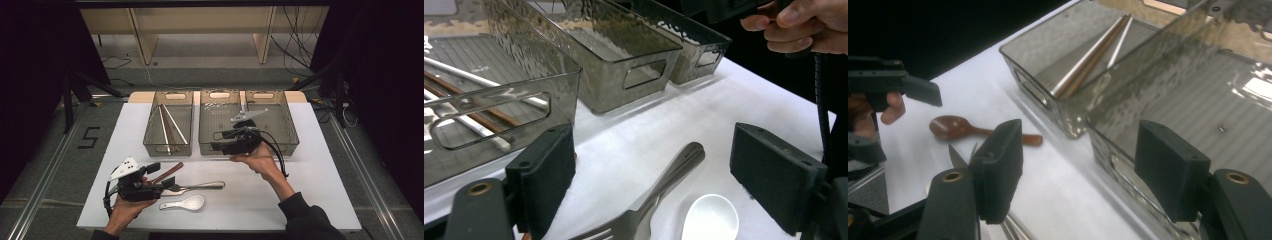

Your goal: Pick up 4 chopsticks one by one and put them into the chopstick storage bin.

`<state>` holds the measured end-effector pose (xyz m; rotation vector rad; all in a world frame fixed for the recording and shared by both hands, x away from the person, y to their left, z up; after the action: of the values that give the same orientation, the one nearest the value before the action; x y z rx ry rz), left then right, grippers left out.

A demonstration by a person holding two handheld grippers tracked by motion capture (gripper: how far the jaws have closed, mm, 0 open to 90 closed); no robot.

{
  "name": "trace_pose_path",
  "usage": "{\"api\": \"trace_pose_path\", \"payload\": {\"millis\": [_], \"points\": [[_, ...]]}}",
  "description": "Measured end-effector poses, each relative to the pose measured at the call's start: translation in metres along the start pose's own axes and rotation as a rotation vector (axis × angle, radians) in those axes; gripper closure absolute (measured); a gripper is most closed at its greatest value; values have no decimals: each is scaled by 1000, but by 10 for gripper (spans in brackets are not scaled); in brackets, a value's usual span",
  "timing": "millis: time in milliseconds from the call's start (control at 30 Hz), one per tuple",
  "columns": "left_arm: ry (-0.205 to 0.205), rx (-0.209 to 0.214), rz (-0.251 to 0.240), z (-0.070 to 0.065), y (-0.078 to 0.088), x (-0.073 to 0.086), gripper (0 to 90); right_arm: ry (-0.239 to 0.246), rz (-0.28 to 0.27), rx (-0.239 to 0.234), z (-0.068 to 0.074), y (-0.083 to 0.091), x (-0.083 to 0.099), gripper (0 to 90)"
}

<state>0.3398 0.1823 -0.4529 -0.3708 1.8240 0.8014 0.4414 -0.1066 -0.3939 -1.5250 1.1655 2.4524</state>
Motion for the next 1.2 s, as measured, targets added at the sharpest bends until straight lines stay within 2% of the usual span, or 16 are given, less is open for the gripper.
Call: {"api": "trace_pose_path", "payload": {"millis": [167,300,567,733,833,1200], "points": [[-23,2,41,-1,-4,0,179,-17,-15,5,-7,13,16,350],[-33,11,63,-2,-6,0,179,-11,-31,9,-9,23,27,346],[-26,16,112,-2,-11,2,179,-8,-60,17,-11,40,54,304],[-38,6,139,0,-12,1,179,-17,-74,13,-13,48,73,290],[-44,5,158,1,-13,1,179,0,-72,32,-13,53,80,287],[-69,15,238,-1,-19,7,179,-32,-103,42,-17,67,104,273]]}}
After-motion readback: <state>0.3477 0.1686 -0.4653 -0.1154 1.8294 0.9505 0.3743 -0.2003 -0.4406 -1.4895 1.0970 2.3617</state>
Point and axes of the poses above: each handheld gripper's, and its own axes: y roughly backward along the jaws, x roughly out of its underside, z roughly to its left, the point moved 3 cm from there along -y, roughly forward along the jaws, and after that the axes turned 3 degrees about -y, right-handed, at the moved point
